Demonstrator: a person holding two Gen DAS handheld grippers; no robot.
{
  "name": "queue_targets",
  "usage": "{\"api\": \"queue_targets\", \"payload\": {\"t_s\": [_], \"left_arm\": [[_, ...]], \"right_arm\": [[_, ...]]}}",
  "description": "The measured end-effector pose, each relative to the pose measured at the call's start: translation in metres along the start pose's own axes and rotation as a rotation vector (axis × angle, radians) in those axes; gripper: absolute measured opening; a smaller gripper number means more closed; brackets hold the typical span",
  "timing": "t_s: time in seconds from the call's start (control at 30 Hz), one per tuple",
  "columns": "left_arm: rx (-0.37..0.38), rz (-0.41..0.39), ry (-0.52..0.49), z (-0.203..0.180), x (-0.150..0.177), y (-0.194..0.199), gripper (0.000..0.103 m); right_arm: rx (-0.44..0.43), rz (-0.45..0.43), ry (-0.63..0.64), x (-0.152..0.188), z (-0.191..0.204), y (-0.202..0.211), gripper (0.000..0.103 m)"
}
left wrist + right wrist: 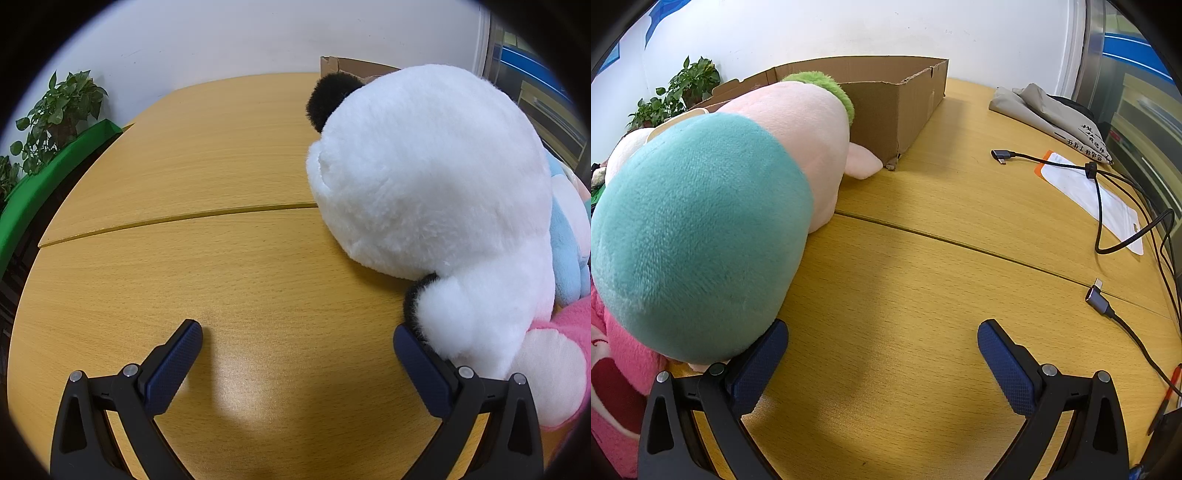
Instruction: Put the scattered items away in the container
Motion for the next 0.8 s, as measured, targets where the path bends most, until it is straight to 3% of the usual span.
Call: {"api": "queue_targets", "payload": {"t_s": [0.37,0.5,0.67,0.8], "left_arm": [[-0.024,-0.004,-0.008,-0.005,0.011,0.011,0.103],[-0.012,-0.104,-0.005,-0.016,0.013,0.046,0.103],[0.009,-0.219,0.108,-0.019,0.013,0.098,0.103],[0.153,-0.257,0.161,-0.042,0.015,0.128,0.103]], "right_arm": [[0.0,0.0,0.0,0.0,0.0,0.0,0.103],[0.0,0.0,0.0,0.0,0.0,0.0,0.103],[0.0,0.0,0.0,0.0,0.0,0.0,0.103],[0.0,0.0,0.0,0.0,0.0,0.0,0.103]]}}
Point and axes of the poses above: each gripper's, at about its wrist camera, not at the fingertips, and y roughly against the way its jaws point, z to its left, x to its underside, the point moved 1 cm from there along -y, roughly the way its jaws point
